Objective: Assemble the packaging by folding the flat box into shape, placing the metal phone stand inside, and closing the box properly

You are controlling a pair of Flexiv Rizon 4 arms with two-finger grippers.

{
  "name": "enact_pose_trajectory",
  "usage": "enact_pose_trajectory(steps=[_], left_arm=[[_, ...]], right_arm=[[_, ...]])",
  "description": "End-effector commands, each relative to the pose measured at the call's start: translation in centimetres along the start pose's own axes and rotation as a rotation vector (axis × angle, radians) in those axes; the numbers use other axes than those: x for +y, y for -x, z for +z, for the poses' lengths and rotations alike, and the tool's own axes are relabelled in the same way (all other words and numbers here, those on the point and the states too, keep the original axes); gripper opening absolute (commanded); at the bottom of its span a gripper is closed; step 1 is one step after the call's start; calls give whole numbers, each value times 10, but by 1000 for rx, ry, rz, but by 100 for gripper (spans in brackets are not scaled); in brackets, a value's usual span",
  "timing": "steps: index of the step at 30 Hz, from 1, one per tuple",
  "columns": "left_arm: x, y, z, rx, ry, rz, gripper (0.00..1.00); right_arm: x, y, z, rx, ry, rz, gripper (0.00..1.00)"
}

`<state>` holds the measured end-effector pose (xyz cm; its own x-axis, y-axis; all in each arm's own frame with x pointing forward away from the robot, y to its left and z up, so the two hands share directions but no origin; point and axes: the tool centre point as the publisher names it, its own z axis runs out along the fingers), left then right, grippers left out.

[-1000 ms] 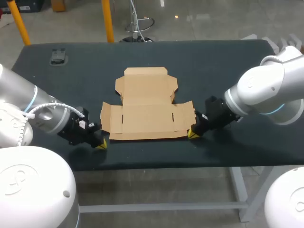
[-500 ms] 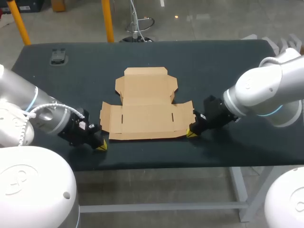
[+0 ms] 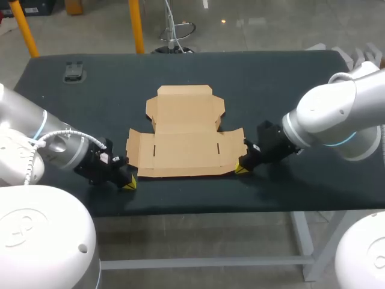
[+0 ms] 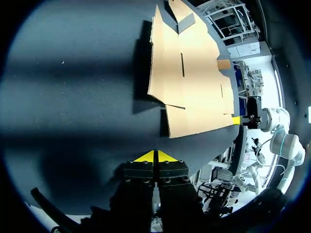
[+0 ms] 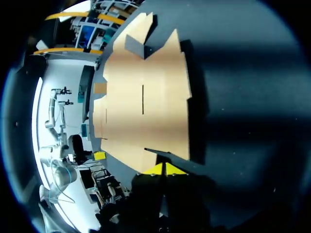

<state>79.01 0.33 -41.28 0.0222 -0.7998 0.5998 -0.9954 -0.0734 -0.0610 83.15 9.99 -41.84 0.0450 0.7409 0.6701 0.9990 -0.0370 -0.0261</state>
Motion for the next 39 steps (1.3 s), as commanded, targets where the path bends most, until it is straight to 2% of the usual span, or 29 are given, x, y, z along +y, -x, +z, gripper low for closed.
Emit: enact_pose_trajectory(steps=[1, 10, 20, 32, 39], left_arm=[[-10, -2, 4, 9, 11, 1, 0], [-22, -3, 9, 28, 24, -9, 0], [-26, -7, 6, 25, 24, -4, 0], [-29, 5, -1, 33, 9, -44, 0], [-38, 0, 5, 50, 50, -11, 0]], right_arm=[[2, 2, 1, 11, -6, -2, 0], [2, 3, 0, 14, -5, -1, 0], [3, 3, 3, 12, -15, -3, 0], [3, 2, 2, 8, -16, -3, 0], [3, 1, 4, 3, -25, -5, 0]])
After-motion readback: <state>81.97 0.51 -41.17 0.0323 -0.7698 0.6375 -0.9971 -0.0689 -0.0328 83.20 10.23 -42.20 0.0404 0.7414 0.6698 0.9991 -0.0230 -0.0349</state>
